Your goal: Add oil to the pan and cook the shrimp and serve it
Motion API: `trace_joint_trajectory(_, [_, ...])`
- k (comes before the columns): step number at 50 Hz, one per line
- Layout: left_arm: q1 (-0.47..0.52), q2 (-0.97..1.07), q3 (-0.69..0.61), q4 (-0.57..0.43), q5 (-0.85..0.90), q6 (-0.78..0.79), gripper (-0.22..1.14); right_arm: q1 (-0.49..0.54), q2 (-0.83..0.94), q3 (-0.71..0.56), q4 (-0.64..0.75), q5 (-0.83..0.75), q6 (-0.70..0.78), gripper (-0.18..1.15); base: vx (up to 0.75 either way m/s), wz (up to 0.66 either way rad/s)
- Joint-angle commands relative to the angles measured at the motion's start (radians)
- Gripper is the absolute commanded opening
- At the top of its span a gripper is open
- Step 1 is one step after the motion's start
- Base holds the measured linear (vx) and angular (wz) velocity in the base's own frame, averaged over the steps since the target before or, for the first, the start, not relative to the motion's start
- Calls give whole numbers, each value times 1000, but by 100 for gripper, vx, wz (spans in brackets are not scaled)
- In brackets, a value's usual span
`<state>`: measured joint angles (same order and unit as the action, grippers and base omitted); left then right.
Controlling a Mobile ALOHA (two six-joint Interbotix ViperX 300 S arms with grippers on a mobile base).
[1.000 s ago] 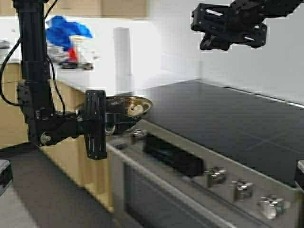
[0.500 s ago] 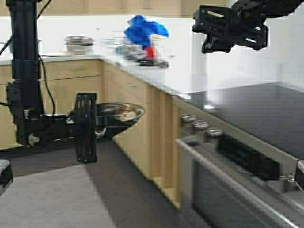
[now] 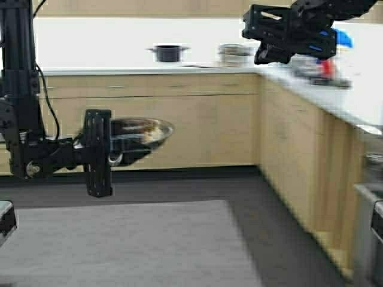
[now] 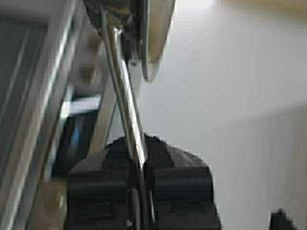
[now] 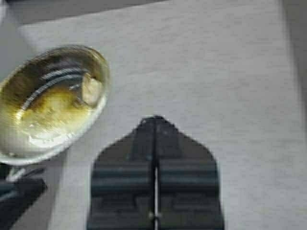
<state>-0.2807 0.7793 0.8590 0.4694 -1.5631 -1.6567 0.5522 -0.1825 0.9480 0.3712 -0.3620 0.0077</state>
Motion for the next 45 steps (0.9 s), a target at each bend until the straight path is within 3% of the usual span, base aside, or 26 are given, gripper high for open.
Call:
trace_joint_trajectory(1, [14,-63,-15,3,-34,37,3,0,-9,-17,2,-9,6,6,-5,69])
trace_joint_trajectory(45, [26,-98,12,66,-26,21,3,0,-25,-32,14,31,40,6,-5,47])
